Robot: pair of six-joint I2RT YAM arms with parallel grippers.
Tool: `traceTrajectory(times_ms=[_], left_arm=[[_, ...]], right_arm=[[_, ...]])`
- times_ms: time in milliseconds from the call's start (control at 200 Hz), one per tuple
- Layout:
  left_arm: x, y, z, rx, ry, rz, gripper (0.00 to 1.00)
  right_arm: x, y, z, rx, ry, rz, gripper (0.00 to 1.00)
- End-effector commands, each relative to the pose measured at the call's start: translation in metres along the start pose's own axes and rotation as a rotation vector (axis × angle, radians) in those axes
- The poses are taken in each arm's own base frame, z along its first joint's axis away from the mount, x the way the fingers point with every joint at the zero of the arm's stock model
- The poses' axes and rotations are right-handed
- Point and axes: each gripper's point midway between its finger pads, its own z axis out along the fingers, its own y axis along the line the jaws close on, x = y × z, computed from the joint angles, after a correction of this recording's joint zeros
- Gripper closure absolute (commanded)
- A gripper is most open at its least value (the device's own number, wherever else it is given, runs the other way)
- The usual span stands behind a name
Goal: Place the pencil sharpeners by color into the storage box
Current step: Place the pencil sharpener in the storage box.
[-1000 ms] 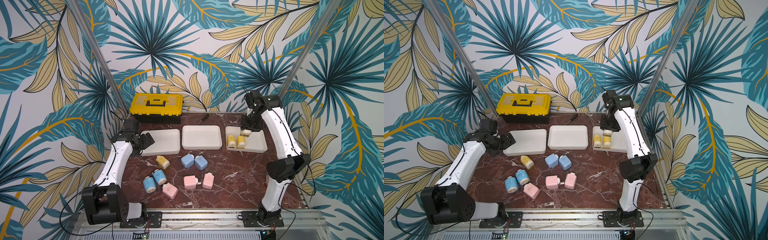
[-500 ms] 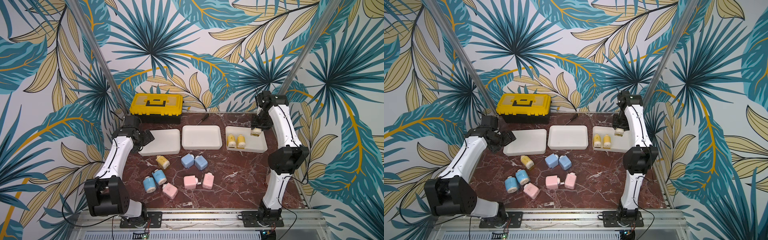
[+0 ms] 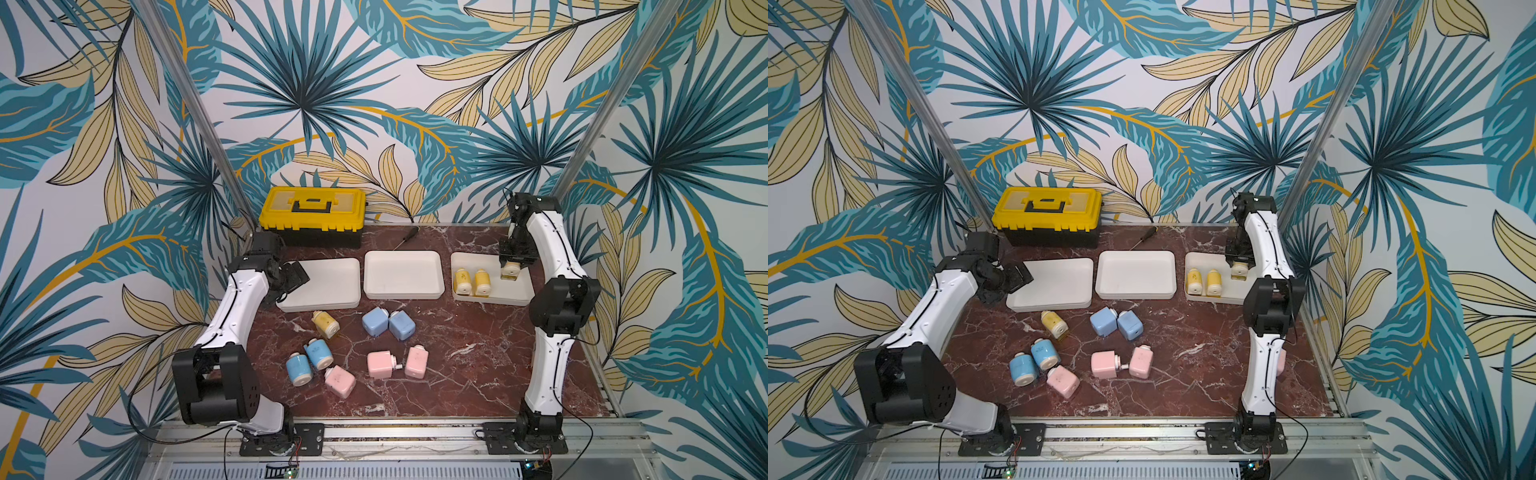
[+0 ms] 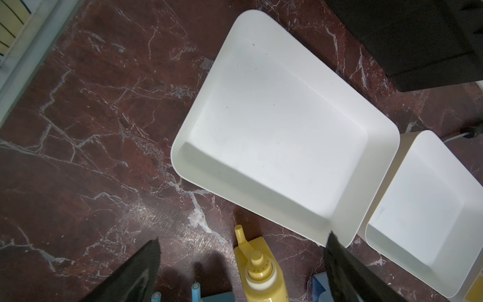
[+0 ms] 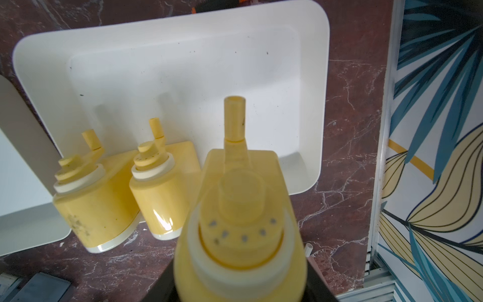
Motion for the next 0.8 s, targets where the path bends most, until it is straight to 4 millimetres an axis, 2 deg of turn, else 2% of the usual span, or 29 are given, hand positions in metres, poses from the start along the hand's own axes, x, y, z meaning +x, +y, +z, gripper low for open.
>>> traceTrajectory(times_ms=[0, 796], left_arm=[[-0.003, 0.001, -0.003, -0.007, -0.016, 0.011, 0.01], [0.003, 0.003, -0.009, 0.005, -0.020, 0.013, 0.01]], right_arm=[[-0.002, -0.004, 0.004, 0.022, 0.005, -0.008, 0.61], [0.010, 0.008, 0.069, -0.017, 0.131, -0.042, 0.61]])
